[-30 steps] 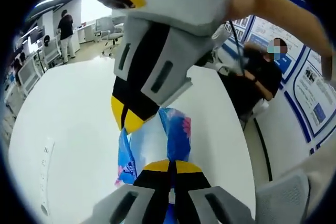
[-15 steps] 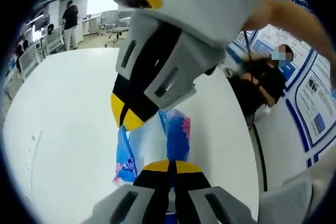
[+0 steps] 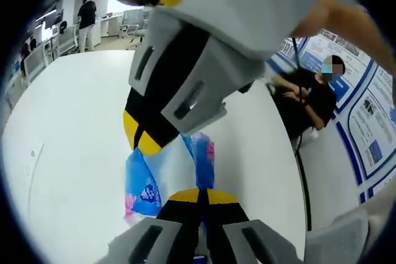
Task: Operate the shoe box by opening the lid, removing the specified soft item, and placing it in the target area until the item is outside and the box remains undamaged.
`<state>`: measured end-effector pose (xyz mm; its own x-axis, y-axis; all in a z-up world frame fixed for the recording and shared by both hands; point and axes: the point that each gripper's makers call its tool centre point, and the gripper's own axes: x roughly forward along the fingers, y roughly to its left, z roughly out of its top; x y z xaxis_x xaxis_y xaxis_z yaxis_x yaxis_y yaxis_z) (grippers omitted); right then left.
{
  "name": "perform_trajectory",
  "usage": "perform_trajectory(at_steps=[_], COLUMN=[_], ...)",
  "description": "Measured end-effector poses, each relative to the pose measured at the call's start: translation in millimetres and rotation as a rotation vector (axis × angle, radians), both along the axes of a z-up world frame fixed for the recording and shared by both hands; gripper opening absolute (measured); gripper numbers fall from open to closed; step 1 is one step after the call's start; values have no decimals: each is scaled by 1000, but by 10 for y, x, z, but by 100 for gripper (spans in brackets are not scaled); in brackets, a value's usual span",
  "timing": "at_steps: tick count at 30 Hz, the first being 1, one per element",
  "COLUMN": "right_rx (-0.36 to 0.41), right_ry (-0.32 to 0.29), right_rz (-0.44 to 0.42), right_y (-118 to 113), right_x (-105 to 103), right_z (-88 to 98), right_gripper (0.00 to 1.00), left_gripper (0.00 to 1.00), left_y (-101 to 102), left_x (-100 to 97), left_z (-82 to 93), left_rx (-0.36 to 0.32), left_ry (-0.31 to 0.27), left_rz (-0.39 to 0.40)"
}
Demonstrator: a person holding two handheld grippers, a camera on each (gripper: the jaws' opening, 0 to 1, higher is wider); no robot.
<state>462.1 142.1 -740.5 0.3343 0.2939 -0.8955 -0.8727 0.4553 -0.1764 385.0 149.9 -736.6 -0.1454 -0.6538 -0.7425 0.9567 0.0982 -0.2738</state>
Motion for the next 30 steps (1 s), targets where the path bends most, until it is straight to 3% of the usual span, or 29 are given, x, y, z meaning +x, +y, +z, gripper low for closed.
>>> perform_trajectory(at_steps=[9, 15, 30], right_rx=[-19, -20, -22], right_ry=[11, 21, -10], right_rz=[1, -13, -46], right_y=[-20, -53, -113], right_x=[-53, -106, -260], right_z=[1, 45, 306], right_gripper=[1, 5, 15], left_gripper=[5, 14, 22], left_y=[-14, 7, 155], left_x=[-23, -16, 29], left_z=[20, 98, 332], left_rx=[-8, -9, -17], left_ry=[-25, -44, -78], left_rz=[-8, -9, 26])
